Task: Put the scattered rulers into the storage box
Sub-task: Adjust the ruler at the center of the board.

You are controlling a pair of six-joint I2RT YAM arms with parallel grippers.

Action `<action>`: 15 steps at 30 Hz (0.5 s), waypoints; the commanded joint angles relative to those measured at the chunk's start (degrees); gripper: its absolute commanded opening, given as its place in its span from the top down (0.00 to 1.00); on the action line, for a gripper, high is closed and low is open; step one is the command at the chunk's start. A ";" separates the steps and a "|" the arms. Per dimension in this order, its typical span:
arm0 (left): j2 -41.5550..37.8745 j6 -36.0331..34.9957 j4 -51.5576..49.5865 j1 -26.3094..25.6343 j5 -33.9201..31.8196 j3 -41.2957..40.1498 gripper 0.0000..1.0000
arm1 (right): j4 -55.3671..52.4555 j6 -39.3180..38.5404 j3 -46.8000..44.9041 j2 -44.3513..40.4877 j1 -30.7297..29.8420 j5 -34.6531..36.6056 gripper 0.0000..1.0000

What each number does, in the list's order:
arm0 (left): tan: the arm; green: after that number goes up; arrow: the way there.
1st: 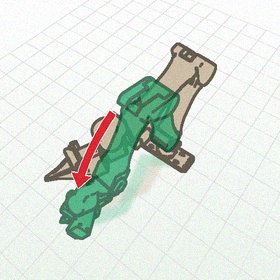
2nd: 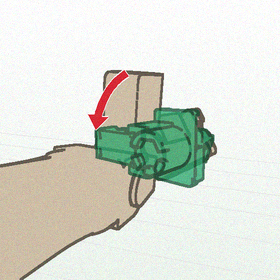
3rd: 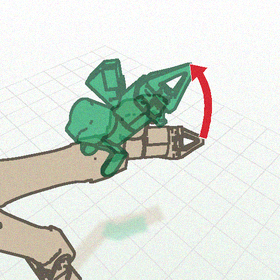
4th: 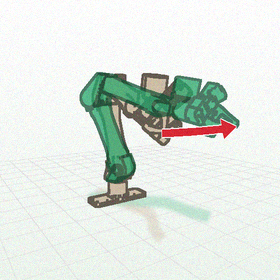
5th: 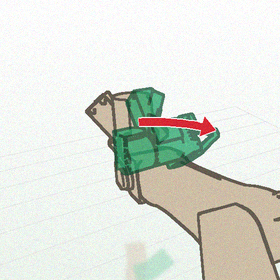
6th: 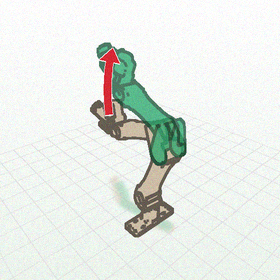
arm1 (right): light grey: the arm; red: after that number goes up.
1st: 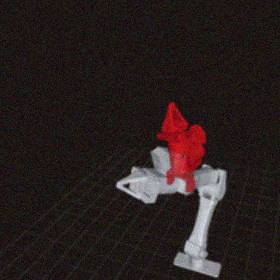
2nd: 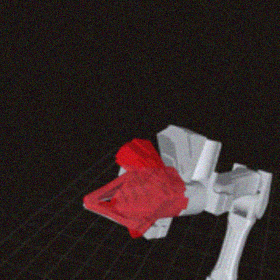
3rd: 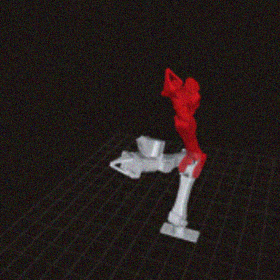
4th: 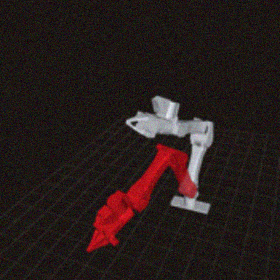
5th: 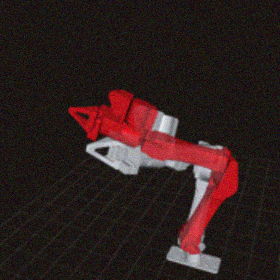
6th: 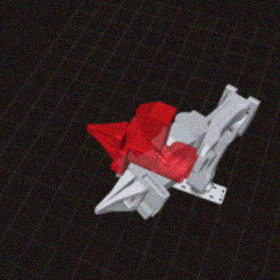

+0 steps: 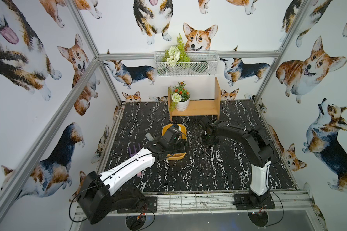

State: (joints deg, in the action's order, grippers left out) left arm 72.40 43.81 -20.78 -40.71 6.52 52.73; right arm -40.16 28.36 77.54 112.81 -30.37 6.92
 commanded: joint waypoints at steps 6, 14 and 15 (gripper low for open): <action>0.82 0.57 1.44 -0.07 0.88 0.19 0.52 | -0.09 -0.49 -4.35 -2.02 -0.05 2.70 0.40; 1.60 0.75 1.09 -0.67 0.51 1.44 0.52 | 0.59 -1.28 -10.01 -7.52 0.41 3.49 0.39; 1.77 0.77 1.03 -0.88 0.41 1.70 0.52 | 0.76 -1.42 -10.85 -8.20 0.66 3.52 0.39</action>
State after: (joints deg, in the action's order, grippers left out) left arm 73.89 44.27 -20.45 -41.23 7.33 53.41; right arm -37.87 27.90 68.53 106.21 -30.17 9.23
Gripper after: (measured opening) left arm 0.482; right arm 0.608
